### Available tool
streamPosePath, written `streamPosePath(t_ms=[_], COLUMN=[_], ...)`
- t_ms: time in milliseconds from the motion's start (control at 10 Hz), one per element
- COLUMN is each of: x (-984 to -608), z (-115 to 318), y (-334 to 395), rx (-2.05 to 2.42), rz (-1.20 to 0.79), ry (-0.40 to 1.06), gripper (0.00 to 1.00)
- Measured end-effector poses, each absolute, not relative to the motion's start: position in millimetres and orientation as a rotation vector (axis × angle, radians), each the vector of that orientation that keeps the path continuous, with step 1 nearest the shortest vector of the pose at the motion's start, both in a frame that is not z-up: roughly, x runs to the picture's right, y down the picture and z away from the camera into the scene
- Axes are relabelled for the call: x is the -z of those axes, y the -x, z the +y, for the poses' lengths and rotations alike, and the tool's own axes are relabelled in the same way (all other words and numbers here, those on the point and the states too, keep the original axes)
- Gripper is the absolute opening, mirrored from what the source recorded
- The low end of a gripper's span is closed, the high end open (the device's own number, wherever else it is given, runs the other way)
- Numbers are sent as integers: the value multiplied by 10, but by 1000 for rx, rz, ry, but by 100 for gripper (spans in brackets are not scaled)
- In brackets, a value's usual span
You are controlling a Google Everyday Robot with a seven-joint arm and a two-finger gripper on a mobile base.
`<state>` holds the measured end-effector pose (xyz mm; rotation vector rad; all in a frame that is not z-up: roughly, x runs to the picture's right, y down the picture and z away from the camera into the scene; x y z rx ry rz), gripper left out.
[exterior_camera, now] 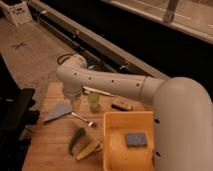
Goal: Place towel in paper cup
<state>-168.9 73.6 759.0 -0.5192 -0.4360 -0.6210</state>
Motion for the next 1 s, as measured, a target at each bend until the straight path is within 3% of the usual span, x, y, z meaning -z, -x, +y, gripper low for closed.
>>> streamPosePath(t_ms=[400, 1000], x=[-7794, -8220], z=[782, 1061], y=[1822, 2858], rx=[610, 661], rz=[-483, -653], ry=[496, 487], gripper=[62, 62])
